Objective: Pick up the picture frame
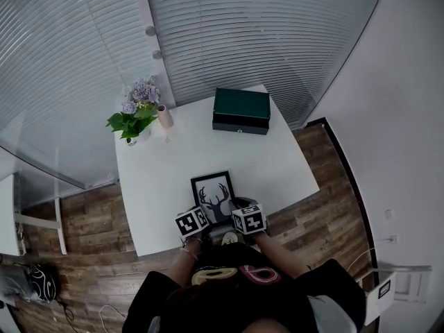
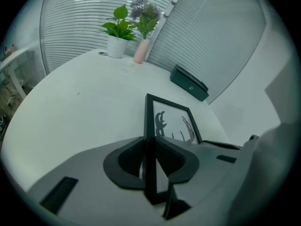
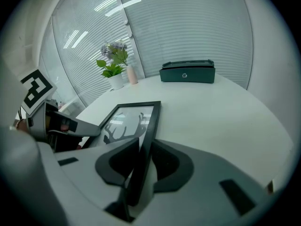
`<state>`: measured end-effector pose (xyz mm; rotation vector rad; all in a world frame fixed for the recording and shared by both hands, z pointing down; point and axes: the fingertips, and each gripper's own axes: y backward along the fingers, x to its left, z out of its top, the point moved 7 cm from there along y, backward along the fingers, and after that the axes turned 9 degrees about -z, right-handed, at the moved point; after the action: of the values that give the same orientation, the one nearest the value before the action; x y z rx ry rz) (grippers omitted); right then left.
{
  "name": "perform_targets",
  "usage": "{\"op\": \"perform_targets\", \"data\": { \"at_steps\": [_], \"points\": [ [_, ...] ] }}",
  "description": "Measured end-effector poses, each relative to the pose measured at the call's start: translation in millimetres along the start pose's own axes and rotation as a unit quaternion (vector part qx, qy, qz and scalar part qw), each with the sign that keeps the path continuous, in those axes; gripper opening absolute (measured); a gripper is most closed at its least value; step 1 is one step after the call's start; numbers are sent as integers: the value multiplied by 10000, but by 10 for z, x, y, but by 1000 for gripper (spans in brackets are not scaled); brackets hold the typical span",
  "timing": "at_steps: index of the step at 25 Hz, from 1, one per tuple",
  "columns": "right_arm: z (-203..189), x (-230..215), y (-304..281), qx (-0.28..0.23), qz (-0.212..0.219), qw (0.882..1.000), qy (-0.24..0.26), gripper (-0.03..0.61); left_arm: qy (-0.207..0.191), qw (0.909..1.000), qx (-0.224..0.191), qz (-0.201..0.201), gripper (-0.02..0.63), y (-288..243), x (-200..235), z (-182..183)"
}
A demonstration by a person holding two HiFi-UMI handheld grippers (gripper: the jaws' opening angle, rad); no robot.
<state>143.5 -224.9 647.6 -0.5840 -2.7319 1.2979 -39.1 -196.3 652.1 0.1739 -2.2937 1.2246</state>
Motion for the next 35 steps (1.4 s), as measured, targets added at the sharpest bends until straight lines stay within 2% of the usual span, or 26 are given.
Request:
{"op": "perform_targets", "data": {
  "at_steps": [8, 16, 21, 26, 35],
  "points": [
    [-64, 6, 69, -12, -31, 10000, 82, 87, -23, 10000, 80, -17, 80, 76, -22, -121],
    [-89, 31, 178, -113, -50, 9998, 126, 84, -413, 9991, -18, -65, 78, 193, -80, -144],
    [-65, 91, 243, -181, -67, 9997, 121, 82, -554, 9983, -131, -121, 78, 291, -75, -127],
    [14, 149, 305, -298, -109, 9994, 116, 80, -463, 9984, -213, -233, 78, 377, -62, -88],
    [161, 253, 464, -558, -200, 9982, 25, 78, -831, 9950, -348, -434, 80, 583, -115, 100]
  ]
}}
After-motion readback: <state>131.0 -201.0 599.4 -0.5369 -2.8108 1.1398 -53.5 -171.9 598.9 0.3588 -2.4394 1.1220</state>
